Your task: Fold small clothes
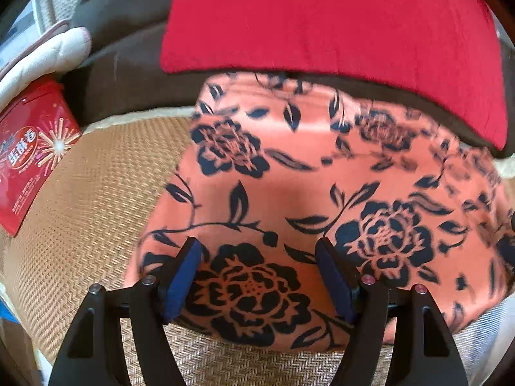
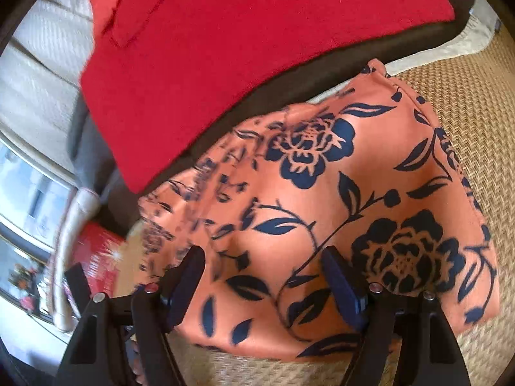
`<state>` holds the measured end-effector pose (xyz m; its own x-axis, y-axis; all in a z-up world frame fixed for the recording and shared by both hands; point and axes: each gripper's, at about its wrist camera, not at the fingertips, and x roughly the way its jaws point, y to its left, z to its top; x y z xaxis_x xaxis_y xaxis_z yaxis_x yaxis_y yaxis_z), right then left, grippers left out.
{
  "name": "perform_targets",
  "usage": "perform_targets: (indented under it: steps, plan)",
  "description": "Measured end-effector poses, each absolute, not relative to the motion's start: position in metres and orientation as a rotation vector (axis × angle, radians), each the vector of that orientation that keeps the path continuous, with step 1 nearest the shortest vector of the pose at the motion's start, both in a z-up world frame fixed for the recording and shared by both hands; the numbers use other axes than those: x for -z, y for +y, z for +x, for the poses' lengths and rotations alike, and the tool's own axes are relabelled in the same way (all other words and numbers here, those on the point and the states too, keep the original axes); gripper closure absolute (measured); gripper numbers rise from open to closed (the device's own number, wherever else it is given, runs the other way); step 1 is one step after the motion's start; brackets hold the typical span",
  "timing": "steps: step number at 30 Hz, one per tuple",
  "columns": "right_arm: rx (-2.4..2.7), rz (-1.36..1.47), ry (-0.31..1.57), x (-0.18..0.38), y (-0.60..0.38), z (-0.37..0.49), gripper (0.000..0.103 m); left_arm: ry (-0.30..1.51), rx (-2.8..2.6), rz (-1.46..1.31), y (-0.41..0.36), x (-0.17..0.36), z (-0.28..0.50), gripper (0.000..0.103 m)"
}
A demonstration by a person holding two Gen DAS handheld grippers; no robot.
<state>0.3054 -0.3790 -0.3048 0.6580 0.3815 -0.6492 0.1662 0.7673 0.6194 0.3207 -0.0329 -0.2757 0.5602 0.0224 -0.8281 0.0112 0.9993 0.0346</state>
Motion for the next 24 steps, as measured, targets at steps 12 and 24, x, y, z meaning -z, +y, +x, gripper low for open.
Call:
perform_targets:
  steps: [12,24]
  plan:
    - [-0.249,0.88,0.833,0.286,-0.389,0.237,0.024,0.983,-0.043,-0.198,0.016,0.254,0.252,0.029]
    - [-0.082,1.268,0.788,0.342,-0.459,0.193,0.023,1.013,0.032,-0.549,0.043,0.275,0.26,0.029]
